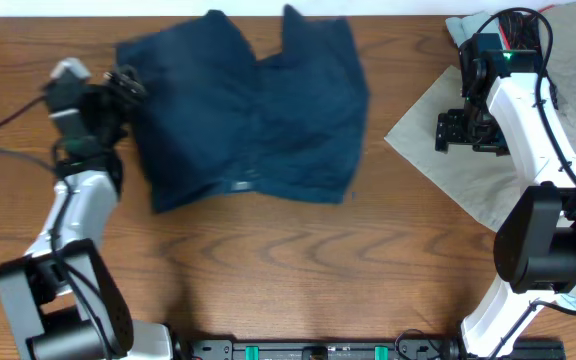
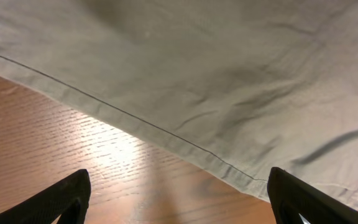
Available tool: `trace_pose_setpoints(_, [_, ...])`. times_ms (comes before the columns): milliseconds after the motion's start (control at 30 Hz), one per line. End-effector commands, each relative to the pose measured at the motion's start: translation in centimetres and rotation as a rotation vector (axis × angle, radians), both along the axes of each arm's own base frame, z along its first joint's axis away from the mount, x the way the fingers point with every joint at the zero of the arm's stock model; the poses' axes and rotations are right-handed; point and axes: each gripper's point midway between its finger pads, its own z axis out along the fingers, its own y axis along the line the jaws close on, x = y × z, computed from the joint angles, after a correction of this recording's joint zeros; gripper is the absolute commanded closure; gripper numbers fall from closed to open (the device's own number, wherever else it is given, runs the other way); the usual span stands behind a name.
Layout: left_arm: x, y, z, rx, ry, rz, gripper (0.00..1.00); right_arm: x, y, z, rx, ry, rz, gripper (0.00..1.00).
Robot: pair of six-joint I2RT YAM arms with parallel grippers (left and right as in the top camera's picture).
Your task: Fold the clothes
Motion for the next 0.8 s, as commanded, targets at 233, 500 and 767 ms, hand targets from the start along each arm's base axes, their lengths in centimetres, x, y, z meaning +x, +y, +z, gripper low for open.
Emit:
trace_pose_setpoints(233, [-10.3, -11.8, -10.6, -0.406, 0.651, -0.253, 0.02, 0.8, 0.2, 0.0, 0.027, -0.04, -0.004, 0.09])
trace_pose_setpoints(500, [-15.5, -18.3, -14.4, -0.323, 0.874, -0.338, 0.02, 1.4, 0.2, 0.0, 0.028, -0.066, -0.004, 0.08])
trace_pose_setpoints(767, [-16.9, -18.1, -16.5, -0.232, 0.947, -0.155, 0.02, 1.4, 0.2, 0.0, 0.027, -0.064, -0.003, 0.07])
